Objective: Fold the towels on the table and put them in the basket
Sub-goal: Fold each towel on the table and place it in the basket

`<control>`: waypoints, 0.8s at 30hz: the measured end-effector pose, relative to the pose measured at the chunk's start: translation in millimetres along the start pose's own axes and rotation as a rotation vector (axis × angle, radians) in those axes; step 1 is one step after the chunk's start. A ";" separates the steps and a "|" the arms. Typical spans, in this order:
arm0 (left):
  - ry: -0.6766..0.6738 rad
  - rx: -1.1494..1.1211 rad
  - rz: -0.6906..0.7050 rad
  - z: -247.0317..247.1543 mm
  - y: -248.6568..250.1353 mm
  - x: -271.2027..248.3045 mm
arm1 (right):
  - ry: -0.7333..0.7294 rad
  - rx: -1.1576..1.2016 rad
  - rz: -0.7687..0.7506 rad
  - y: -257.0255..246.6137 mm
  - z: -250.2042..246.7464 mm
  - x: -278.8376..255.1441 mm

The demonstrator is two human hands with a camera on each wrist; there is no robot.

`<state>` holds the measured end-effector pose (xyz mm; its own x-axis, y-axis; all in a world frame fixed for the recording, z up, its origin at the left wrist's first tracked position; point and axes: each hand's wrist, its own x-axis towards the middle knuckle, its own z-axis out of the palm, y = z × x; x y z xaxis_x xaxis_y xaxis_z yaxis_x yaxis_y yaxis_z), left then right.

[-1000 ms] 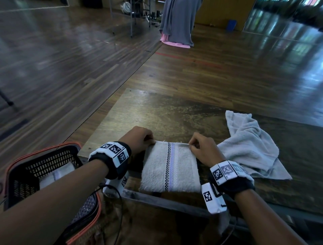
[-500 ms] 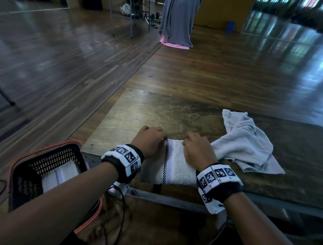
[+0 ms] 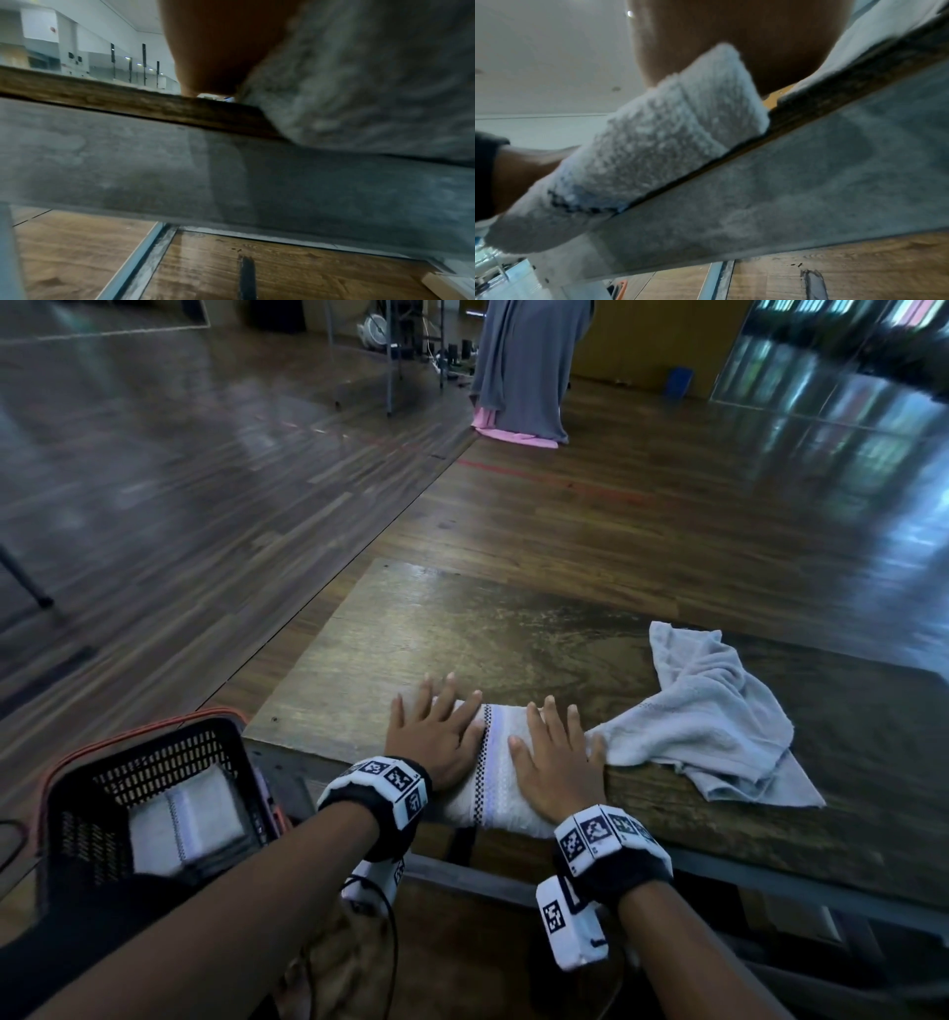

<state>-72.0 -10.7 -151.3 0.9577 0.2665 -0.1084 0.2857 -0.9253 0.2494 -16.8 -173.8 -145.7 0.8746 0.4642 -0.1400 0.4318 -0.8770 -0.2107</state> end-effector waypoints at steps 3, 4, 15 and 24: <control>0.008 -0.047 -0.057 -4.4 -13.2 -2.4 | -0.020 0.002 0.041 6.4 -1.4 3.0; 0.019 -0.046 -0.066 -5.2 -17.0 -6.8 | -0.027 -0.013 0.058 9.6 -2.5 2.3; 0.094 -0.114 -0.213 -25.9 -32.6 -33.7 | -0.036 0.160 0.194 20.4 -44.2 -11.7; -0.155 -0.280 -0.253 -38.5 -24.0 -8.0 | -0.170 0.301 0.222 15.4 -47.4 8.1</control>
<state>-85.2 19.8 -119.4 0.8458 0.4126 -0.3381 0.5301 -0.7206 0.4468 7.4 -189.4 -104.3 0.8794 0.3037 -0.3667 0.1307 -0.8945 -0.4275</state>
